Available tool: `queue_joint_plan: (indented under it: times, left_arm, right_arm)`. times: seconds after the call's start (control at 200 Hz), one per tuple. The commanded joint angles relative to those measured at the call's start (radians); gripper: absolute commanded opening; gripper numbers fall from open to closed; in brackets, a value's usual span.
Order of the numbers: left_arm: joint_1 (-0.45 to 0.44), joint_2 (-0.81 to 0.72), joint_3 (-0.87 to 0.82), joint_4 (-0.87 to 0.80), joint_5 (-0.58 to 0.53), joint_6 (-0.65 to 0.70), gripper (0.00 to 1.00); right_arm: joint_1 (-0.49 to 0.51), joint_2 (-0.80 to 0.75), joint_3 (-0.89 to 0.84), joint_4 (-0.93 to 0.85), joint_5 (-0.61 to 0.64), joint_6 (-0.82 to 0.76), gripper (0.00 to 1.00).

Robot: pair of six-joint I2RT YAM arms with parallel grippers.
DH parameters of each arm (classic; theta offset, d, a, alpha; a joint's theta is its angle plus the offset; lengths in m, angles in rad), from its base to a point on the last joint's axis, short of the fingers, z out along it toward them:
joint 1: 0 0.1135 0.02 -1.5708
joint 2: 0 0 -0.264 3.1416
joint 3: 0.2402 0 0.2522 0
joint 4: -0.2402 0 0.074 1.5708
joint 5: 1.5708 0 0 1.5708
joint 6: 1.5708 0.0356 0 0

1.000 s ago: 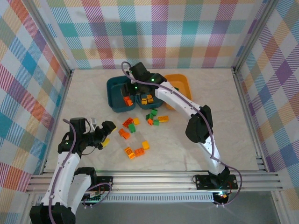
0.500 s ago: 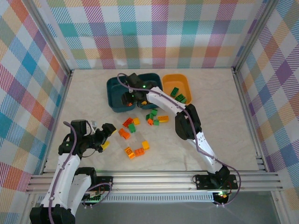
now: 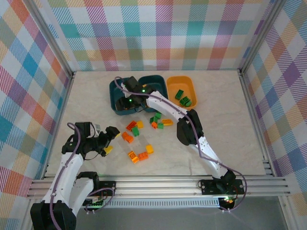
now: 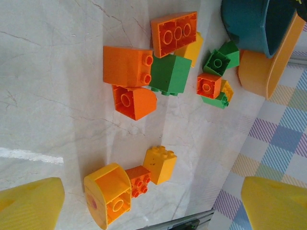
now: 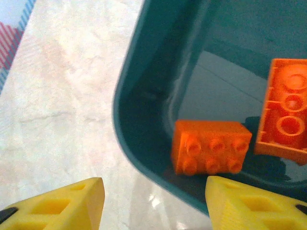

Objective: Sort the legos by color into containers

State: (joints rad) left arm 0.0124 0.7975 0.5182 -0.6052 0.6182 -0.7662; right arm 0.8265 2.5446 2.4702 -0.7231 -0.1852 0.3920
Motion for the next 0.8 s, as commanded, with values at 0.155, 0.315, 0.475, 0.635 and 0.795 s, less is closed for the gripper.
queue_joint_plan:
  times: [0.155,0.315,0.475,0.635,0.795]
  left_arm:
    - [-0.087,-0.012,0.023,-0.071,-0.066,-0.026,0.89]
    - [-0.247,-0.077,-0.006,-0.119,-0.152,-0.154,0.84]
    - [-0.410,-0.131,-0.074,-0.067,-0.242,-0.322,0.84]
    - [-0.529,-0.034,-0.104,-0.002,-0.286,-0.428,0.87]
    - [-0.587,0.044,-0.088,0.067,-0.328,-0.506,0.90]
  right_arm:
    - [-0.003,-0.266,-0.229,0.122,0.126,0.010,0.57]
    - [-0.058,-0.516,-0.596,0.227,0.199,0.064,0.55]
    - [-0.072,-0.723,-0.963,0.270,0.257,0.068,0.56]
    - [-0.082,-0.858,-1.226,0.272,0.319,0.100,0.58]
    - [-0.119,-0.974,-1.396,0.295,0.337,0.135,0.59]
